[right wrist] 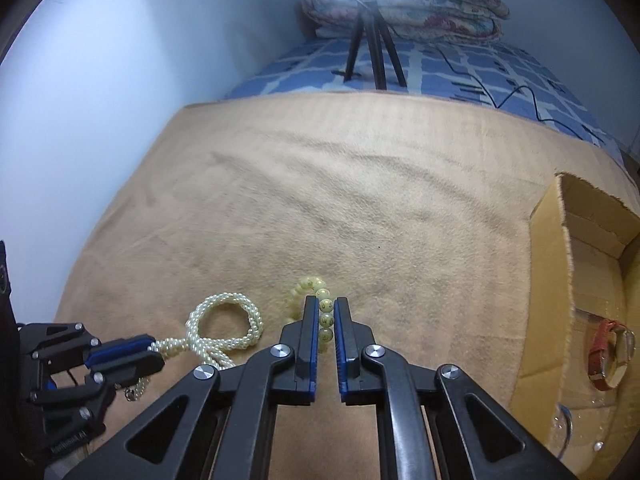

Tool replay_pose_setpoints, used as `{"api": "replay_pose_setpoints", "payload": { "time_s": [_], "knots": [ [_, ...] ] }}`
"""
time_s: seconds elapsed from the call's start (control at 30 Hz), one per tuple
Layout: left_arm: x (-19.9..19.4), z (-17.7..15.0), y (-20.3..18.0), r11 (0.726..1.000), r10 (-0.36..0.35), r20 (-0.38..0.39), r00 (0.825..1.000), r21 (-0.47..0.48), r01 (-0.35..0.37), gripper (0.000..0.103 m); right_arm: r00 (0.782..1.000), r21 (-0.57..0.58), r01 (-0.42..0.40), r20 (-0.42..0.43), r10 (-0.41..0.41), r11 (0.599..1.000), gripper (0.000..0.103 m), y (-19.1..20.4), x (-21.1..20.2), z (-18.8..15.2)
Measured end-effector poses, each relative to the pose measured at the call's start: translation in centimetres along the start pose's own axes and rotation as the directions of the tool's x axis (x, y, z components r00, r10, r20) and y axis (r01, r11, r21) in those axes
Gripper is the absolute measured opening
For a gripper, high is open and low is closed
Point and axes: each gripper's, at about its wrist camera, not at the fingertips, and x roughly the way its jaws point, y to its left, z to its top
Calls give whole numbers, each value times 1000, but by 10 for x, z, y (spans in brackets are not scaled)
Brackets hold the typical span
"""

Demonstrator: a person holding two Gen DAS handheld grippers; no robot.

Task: Organize jewelry
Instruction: 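Close the left tool on the pearl necklace end while the right tool grasps the yellow bead bracelet, then carry necklace and bracelet into the cardboard box and open both tools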

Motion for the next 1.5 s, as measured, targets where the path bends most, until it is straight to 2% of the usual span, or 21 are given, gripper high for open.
{"api": "replay_pose_setpoints", "payload": {
  "time_s": [0.13,0.5,0.93,1.2,1.5],
  "knots": [
    [-22,8,-1,999,-17,40,999,-27,18,6,1000,-12,-13,26,13,1000,5,3,-21,-4],
    [-75,23,-20,998,-46,132,990,-26,50,5,993,-33,-55,101,58,998,5,2,-86,-19],
    [-122,59,-71,996,-80,217,973,51,70,5,977,-39,-61,201,68,997,5,-14,-166,-36],
    [-129,78,-114,988,-123,238,964,117,97,5,967,-21,-37,250,41,999,5,-41,-207,-51],
    [-113,103,-171,970,-201,242,949,186,158,5,963,42,18,269,-28,999,5,-87,-233,-64]
  ]
}}
